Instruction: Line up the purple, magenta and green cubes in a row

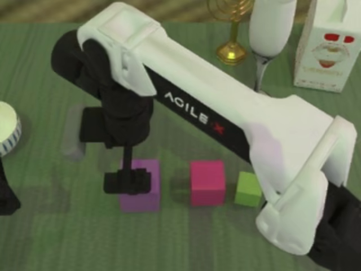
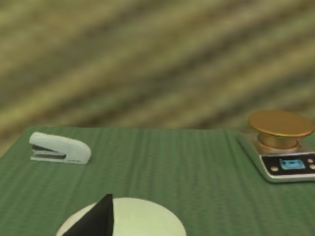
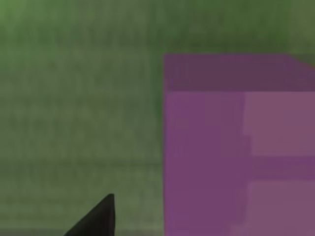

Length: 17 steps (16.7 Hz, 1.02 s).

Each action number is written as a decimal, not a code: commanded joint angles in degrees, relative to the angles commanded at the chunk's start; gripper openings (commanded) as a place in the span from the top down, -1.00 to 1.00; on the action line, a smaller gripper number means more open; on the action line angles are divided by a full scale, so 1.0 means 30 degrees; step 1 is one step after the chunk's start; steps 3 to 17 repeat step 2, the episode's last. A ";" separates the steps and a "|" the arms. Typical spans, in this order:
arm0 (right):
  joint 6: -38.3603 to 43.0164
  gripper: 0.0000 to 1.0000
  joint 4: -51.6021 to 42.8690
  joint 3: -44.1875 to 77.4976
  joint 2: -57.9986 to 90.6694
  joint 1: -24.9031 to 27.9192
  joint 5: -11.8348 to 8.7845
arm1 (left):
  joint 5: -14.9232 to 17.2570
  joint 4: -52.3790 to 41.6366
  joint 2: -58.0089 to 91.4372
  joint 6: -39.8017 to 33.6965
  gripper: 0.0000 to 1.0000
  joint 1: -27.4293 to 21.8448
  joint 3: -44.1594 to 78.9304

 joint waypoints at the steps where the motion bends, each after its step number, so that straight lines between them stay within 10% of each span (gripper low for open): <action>1: 0.0002 -1.00 -0.0209 0.0229 0.0051 -0.0001 0.0003 | 0.0000 0.0000 0.0000 0.0000 -1.00 0.0000 0.0000; 17: 0.0003 -1.00 -0.0245 0.0267 0.0060 -0.0001 0.0003 | 0.0000 0.0000 0.0000 0.0000 -1.00 0.0000 0.0000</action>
